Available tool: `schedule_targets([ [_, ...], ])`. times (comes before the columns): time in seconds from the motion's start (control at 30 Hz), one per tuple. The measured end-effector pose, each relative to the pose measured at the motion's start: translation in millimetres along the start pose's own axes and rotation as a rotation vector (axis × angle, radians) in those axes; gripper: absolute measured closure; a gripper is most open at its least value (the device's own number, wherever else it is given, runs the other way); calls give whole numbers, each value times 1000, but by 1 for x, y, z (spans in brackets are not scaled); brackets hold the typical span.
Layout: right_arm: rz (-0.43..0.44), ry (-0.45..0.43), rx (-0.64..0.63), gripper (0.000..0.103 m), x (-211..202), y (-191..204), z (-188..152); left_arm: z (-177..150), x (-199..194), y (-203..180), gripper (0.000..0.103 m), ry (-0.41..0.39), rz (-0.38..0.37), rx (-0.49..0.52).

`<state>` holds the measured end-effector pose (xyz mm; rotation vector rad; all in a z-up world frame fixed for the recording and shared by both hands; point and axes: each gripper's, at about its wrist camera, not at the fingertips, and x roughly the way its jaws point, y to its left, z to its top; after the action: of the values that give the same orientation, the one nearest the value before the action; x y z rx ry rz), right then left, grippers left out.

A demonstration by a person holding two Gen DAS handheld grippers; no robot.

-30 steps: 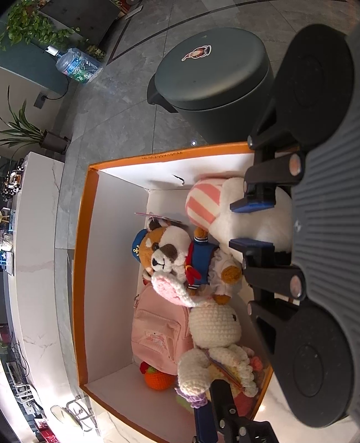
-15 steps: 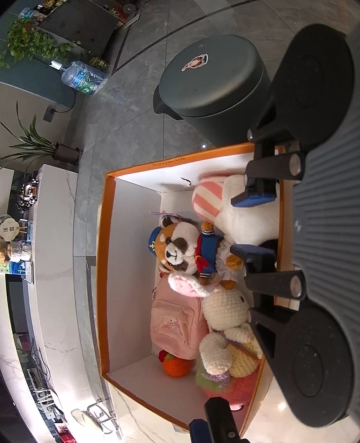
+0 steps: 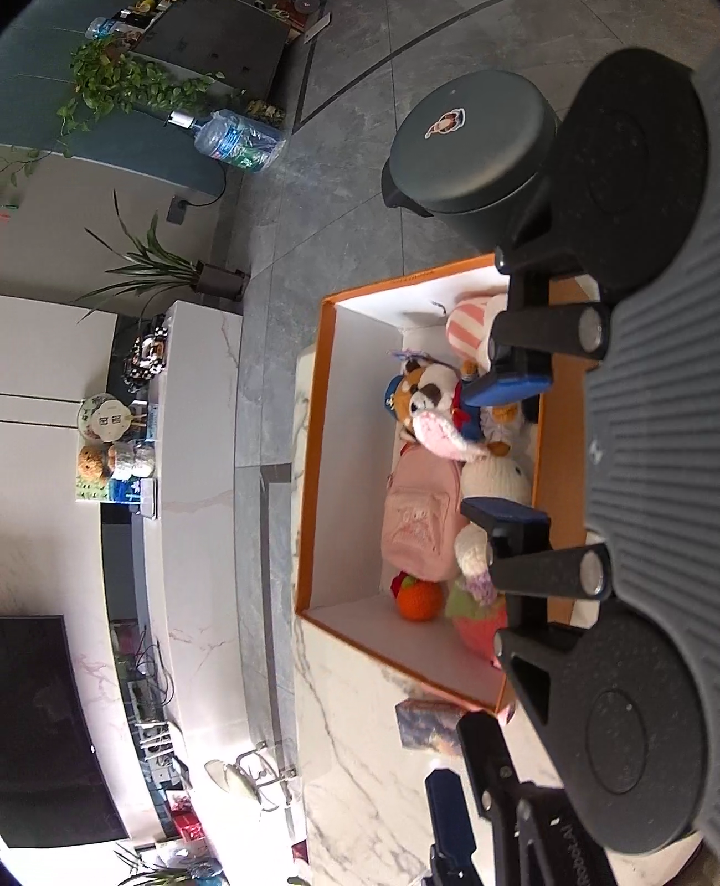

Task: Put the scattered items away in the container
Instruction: 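Withdraw both tools from the box toward the card deck and pink wallet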

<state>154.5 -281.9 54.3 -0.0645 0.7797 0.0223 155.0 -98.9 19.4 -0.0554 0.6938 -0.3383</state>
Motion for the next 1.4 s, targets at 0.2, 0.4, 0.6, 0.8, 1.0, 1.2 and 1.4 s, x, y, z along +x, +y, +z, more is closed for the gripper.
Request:
schedule_targets([
  [0.2, 65, -72, 16, 61, -27, 44, -3, -11, -31, 29, 45, -30, 54, -53],
  [0.4, 94, -131, 74, 61, -40, 90, -19, -27, -58, 66, 45, -68, 113, -118],
  [0.6, 71, -205, 139, 55, -49, 121, -47, -50, -75, 104, 45, -74, 160, -182],
  [0.8, 17, -225, 140, 55, -39, 148, -83, -73, -74, 125, 45, -46, 167, -204],
  [1.0, -2, -189, 61, 56, -12, 178, -109, -91, -60, 134, 45, 10, 153, -181],
  [1.2, 0, -153, 6, 58, 18, 195, -116, -108, -43, 146, 52, 49, 139, -167],
  [1.4, 21, -115, -24, 61, 48, 205, -116, -109, -13, 157, 63, 91, 132, -174],
])
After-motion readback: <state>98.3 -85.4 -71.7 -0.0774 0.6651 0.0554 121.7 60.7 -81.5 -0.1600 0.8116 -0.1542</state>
